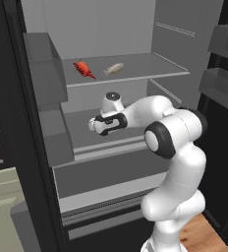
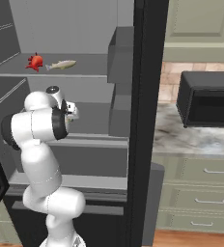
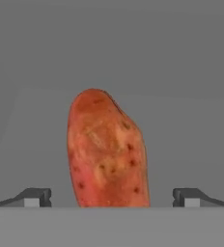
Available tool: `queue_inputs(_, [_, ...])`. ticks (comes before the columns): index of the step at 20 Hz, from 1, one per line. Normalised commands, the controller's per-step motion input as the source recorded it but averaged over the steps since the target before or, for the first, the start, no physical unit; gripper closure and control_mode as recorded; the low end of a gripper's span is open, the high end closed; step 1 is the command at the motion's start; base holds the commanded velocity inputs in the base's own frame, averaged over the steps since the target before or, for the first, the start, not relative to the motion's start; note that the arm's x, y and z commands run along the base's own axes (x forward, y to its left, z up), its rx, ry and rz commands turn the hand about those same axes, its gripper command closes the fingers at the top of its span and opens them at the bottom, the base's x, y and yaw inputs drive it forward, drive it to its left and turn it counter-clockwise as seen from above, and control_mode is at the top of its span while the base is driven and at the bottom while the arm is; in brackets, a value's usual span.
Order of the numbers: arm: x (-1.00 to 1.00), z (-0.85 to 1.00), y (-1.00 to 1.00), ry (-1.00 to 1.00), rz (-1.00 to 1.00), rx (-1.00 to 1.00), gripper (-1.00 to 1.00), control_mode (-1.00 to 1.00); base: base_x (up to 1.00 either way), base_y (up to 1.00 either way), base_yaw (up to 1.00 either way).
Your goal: Gather the carrot and sweet potato from the fridge and place them on a tray on the dining counter. Then gather the fishs from the fridge and place them on the other tray.
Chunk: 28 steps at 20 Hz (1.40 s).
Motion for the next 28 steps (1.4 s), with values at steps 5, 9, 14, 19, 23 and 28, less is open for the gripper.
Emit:
queue_inputs(5, [0.3,-0.26,0.09,0.04,0.0,-0.01,-1.0,-1.0,0.0,0.0,0.0])
queue_inputs(9, [0.0,-0.39,0.03,0.02,0.0,-0.02,1.0,-1.0,0.0,0.0,0.0])
queue_inputs(14, [-0.06,-0.25,0.0,0.0,0.0,0.0,1.0,-1.0,0.0,0.0,0.0])
queue_inputs(19, [-0.35,-0.08,0.0,-0.02,0.0,0.0,1.0,-1.0,0.0,0.0,0.0])
queue_inputs(23, [-0.76,0.0,0.0,-0.1,0.0,0.0,1.0,-1.0,0.0,0.0,0.0])
queue_inputs(28, [-0.76,0.37,-0.02,-0.08,-0.04,0.04,1.0,-1.0,0.0,0.0,0.0])
